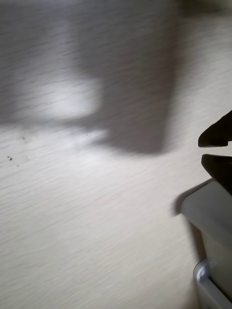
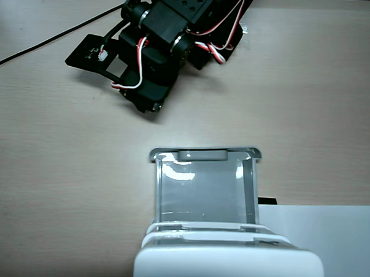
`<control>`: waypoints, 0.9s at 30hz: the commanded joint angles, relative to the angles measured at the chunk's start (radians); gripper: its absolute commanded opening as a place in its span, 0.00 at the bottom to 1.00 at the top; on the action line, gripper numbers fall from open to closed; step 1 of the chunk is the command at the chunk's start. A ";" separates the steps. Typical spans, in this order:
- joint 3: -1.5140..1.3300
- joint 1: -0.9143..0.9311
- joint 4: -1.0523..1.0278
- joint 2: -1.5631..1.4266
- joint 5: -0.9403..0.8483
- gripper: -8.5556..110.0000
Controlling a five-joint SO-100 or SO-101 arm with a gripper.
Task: Close drawer.
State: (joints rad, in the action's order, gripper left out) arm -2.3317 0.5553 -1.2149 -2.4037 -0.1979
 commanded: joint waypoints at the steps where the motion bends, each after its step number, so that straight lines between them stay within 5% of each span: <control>1: -0.037 -0.015 -0.017 -0.008 -0.023 0.07; 27: 0.029 -0.003 0.029 0.061 -0.048 0.07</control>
State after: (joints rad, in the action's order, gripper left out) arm -2.3608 0.5461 -1.1980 -2.3669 -0.2470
